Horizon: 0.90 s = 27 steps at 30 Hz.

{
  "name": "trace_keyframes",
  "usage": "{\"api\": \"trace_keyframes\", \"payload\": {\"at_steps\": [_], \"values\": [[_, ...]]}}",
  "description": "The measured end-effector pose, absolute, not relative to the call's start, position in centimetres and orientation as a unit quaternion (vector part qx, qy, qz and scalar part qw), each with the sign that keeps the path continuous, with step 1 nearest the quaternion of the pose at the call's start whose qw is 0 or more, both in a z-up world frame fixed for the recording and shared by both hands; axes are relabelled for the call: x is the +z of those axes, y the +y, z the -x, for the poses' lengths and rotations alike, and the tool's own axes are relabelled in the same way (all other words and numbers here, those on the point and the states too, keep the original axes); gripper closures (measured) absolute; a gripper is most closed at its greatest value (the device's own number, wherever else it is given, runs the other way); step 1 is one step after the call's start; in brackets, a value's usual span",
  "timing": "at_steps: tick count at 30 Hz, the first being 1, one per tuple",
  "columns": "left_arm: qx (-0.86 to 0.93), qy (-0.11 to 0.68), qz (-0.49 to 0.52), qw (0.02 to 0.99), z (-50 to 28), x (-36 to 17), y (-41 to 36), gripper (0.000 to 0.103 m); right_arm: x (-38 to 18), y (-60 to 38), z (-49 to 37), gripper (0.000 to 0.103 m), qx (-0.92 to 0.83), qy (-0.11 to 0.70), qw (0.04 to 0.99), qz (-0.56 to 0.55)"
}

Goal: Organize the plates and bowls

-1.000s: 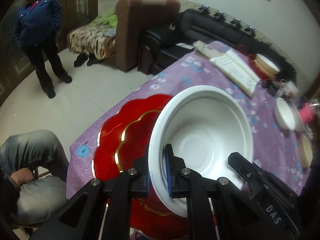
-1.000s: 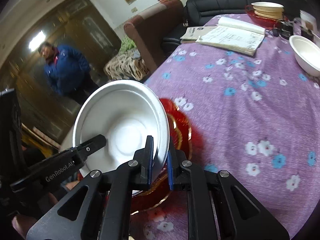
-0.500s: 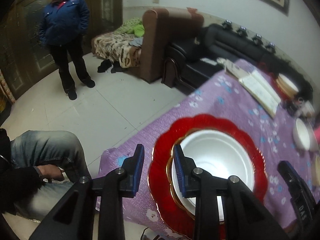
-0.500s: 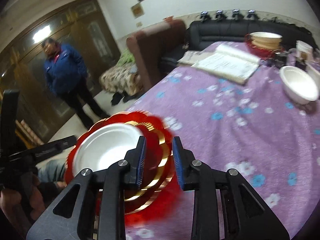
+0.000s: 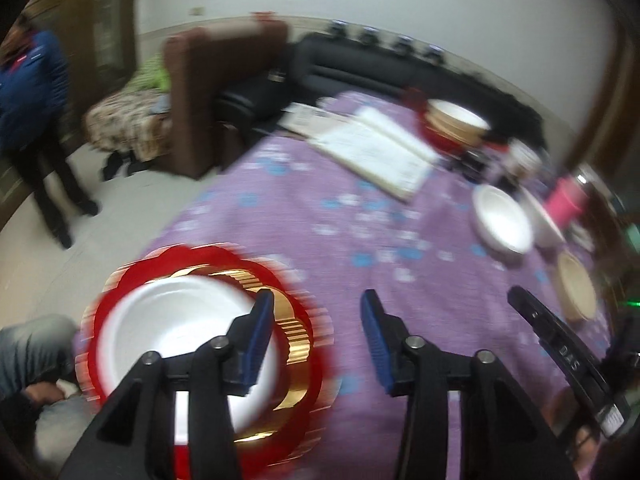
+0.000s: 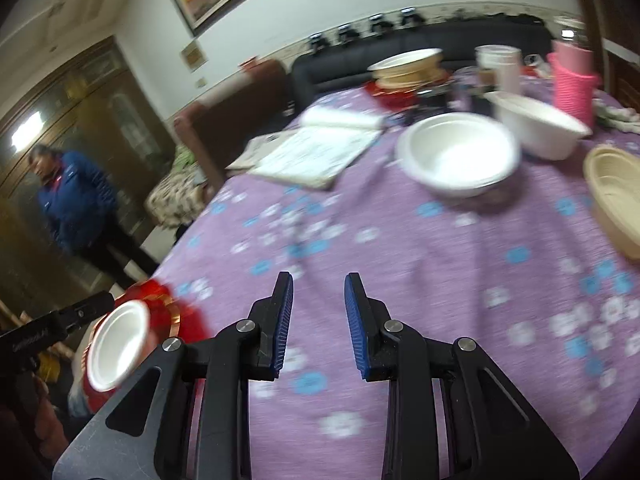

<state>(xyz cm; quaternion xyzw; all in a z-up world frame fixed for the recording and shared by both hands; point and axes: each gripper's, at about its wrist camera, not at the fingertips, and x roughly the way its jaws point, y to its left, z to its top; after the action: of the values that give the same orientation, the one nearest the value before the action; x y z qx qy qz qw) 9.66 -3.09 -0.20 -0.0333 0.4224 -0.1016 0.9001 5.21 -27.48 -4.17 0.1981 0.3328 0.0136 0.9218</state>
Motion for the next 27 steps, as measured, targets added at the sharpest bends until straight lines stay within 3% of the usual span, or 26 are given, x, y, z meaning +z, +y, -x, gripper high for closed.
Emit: {"api": "trace_keyframes", "payload": {"at_steps": [2, 7, 11, 27], "values": [[-0.122, 0.433, 0.033, 0.892, -10.8, -0.4, -5.9, 0.047, -3.9, -30.0, -4.9, 0.076, -0.002, 0.327, 0.921, -0.210], [-0.162, 0.470, 0.057, 0.866, -14.3, -1.3, -11.4, 0.045, -3.6, -37.2, -4.9, 0.076, -0.038, 0.320, 0.908, -0.269], [-0.165, 0.483, 0.058, 0.858, -17.7, -1.7, -15.8, 0.044, -3.4, -41.1, -6.1, 0.062, -0.054, 0.318, 0.895, -0.308], [-0.139, 0.498, 0.041, 0.855, -25.9, -4.2, -24.5, 0.040, -6.6, -46.9, -15.1, 0.061, -0.123, 0.367, 0.832, -0.398]]}}
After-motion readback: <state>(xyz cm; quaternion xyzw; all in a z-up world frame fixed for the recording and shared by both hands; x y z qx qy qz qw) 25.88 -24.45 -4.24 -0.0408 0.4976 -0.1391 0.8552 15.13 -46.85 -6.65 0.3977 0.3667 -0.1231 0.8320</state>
